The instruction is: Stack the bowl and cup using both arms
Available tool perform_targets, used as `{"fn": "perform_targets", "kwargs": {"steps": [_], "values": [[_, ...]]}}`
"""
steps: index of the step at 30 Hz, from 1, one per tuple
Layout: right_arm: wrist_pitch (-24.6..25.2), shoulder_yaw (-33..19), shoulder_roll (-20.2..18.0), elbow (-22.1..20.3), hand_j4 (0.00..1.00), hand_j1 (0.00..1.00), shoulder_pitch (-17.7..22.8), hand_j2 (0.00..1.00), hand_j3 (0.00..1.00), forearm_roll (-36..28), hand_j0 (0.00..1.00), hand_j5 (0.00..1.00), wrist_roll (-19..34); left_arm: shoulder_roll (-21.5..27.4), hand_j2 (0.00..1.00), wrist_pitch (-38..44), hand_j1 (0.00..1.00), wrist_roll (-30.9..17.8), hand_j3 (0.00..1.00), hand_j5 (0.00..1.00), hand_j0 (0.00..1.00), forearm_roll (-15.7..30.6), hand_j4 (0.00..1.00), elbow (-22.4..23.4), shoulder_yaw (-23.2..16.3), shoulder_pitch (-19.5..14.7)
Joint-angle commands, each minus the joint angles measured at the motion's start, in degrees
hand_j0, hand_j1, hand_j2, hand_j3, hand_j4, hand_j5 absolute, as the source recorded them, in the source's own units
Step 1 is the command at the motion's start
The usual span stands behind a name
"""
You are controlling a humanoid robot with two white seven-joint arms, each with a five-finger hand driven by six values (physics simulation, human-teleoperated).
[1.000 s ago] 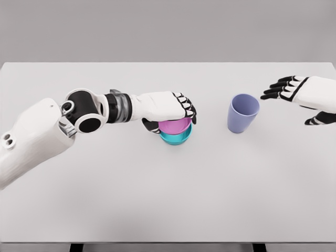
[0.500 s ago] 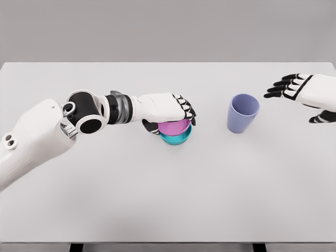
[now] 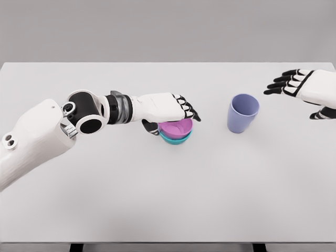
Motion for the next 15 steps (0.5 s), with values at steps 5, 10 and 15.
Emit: {"fn": "perform_targets", "kwargs": {"steps": [5, 10, 15], "values": [[0.2, 0.3, -0.2, -0.1, 1.00, 1.00, 0.2, 1.00, 1.00, -0.2, 1.00, 1.00, 0.0, 0.1, 1.00, 0.0, 1.00, 0.0, 1.00, 1.00, 1.00, 0.2, 1.00, -0.2, 0.0, -0.1], [0.2, -0.5, -0.1, 2.3, 1.00, 1.00, -1.2, 1.00, 1.00, 0.5, 1.00, 1.00, 0.0, 2.0, 1.00, -2.4, 1.00, 0.0, 1.00, 1.00, 1.00, 1.0, 1.00, -0.8, 0.3, -0.4], [0.2, -0.5, -0.2, 0.9, 1.00, 1.00, -0.5, 1.00, 1.00, 0.5, 1.00, 1.00, 0.0, 6.7, 1.00, -4.4, 1.00, 0.0, 1.00, 1.00, 1.00, 5.3, 1.00, -4.7, 1.0, -1.3]]}}
